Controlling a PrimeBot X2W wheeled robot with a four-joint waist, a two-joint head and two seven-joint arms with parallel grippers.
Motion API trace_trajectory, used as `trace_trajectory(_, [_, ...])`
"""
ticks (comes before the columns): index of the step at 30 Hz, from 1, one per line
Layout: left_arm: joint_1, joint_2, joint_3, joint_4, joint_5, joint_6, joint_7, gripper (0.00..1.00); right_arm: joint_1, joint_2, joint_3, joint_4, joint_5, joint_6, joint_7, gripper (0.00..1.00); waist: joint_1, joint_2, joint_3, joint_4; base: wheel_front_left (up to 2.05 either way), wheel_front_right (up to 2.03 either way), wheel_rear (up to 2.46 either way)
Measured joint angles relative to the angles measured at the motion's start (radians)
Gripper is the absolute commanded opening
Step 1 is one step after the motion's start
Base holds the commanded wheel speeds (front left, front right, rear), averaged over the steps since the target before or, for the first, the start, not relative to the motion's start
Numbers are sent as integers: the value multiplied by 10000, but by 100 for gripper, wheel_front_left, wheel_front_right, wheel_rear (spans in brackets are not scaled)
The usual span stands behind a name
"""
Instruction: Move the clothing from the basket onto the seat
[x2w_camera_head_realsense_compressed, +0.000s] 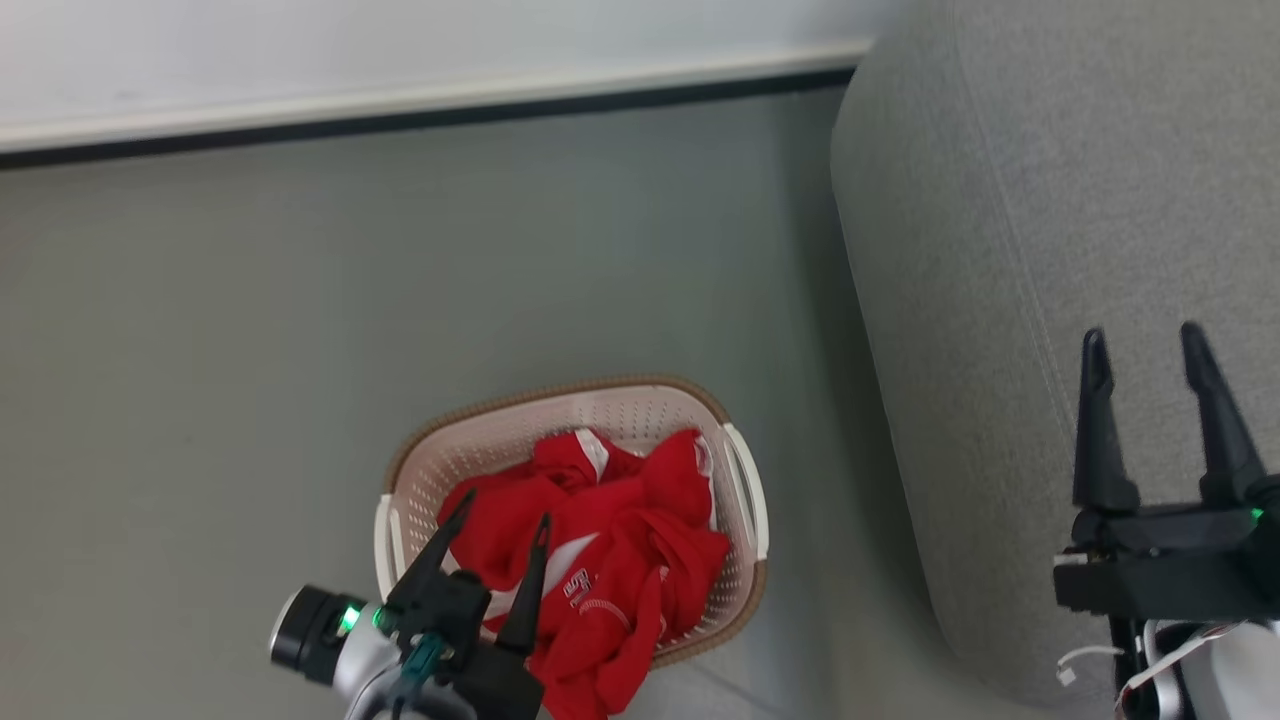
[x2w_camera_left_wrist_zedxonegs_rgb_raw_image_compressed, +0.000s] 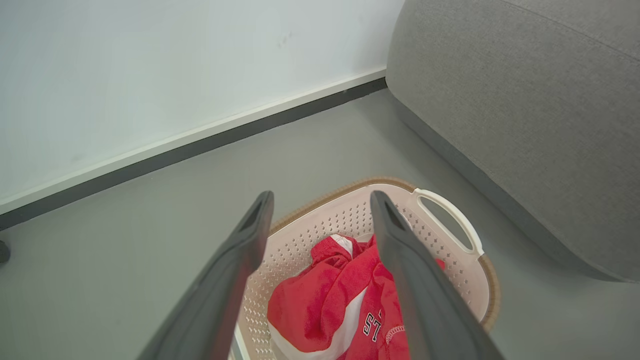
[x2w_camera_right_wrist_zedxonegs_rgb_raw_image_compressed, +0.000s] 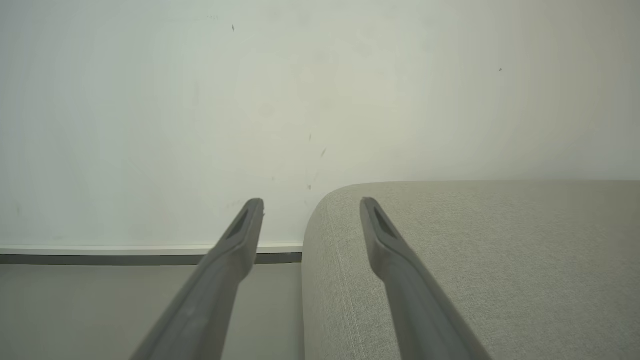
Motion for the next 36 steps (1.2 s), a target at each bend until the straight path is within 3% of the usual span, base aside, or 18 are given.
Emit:
trace_trajectory(13, [-1734,-215,-930,1896,213,-174,489,100,-1065,-115,-104,-1229,-334,2,-12,100,0,1,1948,-485,0,0,0])
trace_trajectory(21, [-2911,-236,-1572,2834,368,-614,825,100,-1795,13,123,-1998,-500,6,-12,100,-1,1,3306,-740,0,0,0])
trace_trajectory(36, [-4034,-255,-2038,4274,-73,-765,1540,100,-2599,280,418,-2165,-872,107,-13,100,-1,0,4892,-1138,0,0,0])
